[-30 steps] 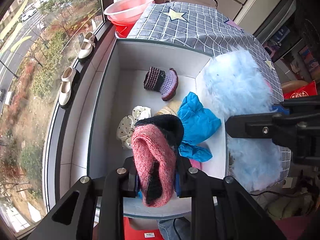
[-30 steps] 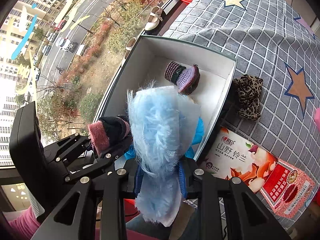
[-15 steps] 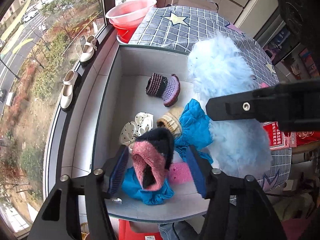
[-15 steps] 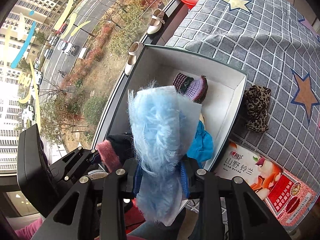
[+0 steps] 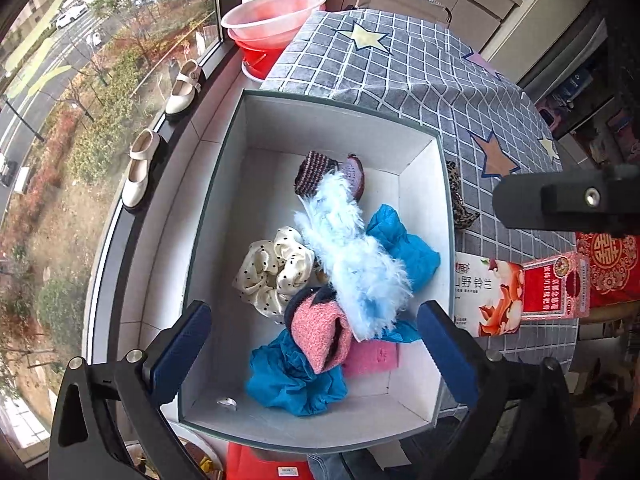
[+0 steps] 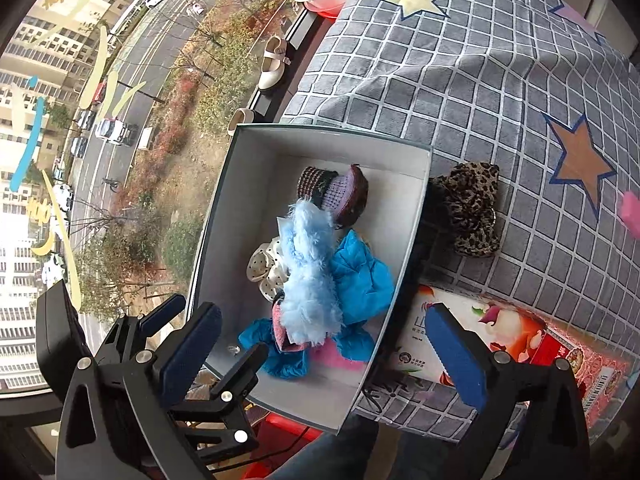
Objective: Organize soft objects
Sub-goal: 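Open left tool over box while right tool releases fluffy blue item inside, then move left tool to leopard scrunchie while right tool moves to pink sponge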
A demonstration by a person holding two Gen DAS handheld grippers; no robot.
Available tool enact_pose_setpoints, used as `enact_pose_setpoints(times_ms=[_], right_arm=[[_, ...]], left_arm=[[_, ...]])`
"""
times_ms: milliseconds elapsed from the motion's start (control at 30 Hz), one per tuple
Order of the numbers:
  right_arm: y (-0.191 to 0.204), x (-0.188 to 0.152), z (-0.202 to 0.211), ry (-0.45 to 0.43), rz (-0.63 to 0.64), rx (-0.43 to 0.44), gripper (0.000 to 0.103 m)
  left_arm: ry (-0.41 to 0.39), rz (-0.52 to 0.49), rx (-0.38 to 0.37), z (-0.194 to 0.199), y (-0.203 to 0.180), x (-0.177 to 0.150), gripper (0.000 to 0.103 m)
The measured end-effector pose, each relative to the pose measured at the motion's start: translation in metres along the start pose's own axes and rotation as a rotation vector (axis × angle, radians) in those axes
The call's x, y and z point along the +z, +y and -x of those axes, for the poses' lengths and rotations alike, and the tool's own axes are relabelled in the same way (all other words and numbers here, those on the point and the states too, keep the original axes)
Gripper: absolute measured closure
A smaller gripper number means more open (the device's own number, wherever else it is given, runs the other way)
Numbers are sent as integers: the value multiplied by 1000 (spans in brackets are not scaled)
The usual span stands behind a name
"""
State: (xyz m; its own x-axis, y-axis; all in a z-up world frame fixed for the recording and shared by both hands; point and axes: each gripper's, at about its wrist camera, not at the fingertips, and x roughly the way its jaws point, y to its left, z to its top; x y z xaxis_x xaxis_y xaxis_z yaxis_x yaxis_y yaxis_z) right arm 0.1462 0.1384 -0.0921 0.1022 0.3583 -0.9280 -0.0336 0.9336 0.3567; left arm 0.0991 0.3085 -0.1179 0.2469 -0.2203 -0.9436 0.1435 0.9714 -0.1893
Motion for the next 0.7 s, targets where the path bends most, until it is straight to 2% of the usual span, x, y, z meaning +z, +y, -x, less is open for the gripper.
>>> enact_pose_setpoints(times_ms=[167,367,600,700], right_arm=[[-25,-7,20,-21,-67,35,1],[-68,-17,51,-51,-185,59,1],[-125,-32,96,-134,-306,86,1],[-153,-39,112,-173,-362,96,1]], left_arm=[[10,-35,-19,9,-12,7,1],[-10,-155,-16,26,-46,24,1],[-22,-344,-1,28,-113,59,1],[19,-373,-44,14,-144,77,1]])
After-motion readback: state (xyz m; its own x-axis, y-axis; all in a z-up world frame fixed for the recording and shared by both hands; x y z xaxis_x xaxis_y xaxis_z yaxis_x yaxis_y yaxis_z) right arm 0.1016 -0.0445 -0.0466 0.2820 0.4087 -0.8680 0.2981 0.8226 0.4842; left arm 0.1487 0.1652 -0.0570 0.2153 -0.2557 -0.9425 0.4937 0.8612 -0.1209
